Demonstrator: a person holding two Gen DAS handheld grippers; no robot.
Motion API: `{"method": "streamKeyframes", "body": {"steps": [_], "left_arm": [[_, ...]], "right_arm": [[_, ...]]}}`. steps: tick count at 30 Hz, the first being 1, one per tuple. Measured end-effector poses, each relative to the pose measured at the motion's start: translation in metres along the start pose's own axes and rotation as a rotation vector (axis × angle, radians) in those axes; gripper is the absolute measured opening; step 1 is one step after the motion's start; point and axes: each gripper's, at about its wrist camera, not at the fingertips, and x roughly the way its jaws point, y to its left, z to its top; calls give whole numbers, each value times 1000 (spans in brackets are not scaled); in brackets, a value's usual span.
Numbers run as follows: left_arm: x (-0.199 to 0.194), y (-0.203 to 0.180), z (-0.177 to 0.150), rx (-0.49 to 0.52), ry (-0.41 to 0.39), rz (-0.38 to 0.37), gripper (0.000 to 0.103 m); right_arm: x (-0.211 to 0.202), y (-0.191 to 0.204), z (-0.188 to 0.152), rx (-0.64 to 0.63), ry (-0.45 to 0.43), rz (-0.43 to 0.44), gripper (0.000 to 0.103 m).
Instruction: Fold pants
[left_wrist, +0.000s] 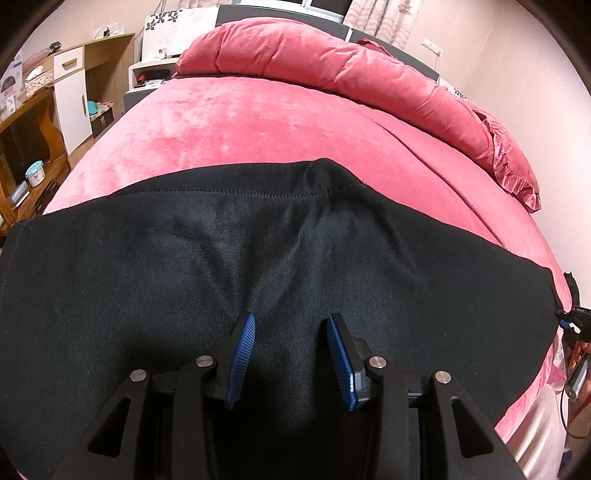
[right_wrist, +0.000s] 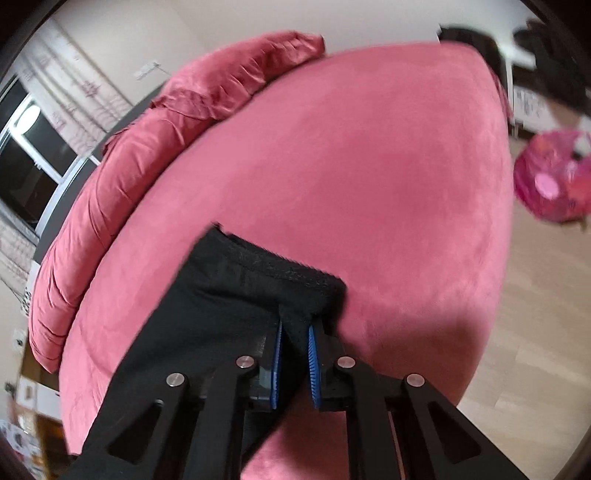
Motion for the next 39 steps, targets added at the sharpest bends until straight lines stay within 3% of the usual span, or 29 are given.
{"method": "streamKeyframes", "body": {"steps": [3, 7, 10, 17, 19, 22, 39], "left_arm": [[-1, -1, -1, 11, -1, 5, 41], [-2, -1, -1, 9, -3, 1, 41], [-8, -1, -2, -15, -22, -1, 41], [-11, -12, -6, 42, -20, 62, 43], [-11, -15, -6, 45, -6, 57, 59], [-11, -18, -7, 46, 5, 47, 70], [-9, -27, -13, 99, 23, 77, 74]], "right_arm": [[7, -5, 1, 24, -3, 25, 13], [-3, -5, -2, 38, -11, 36, 26], [-18, -11, -11, 82, -46, 32, 58], [-15, -22, -24, 147, -8, 136, 58], [-13, -19, -25, 141, -13, 149, 58], [-8, -14, -26, 129, -11, 161, 58], [13, -1, -21, 93, -31, 180, 58]]}}
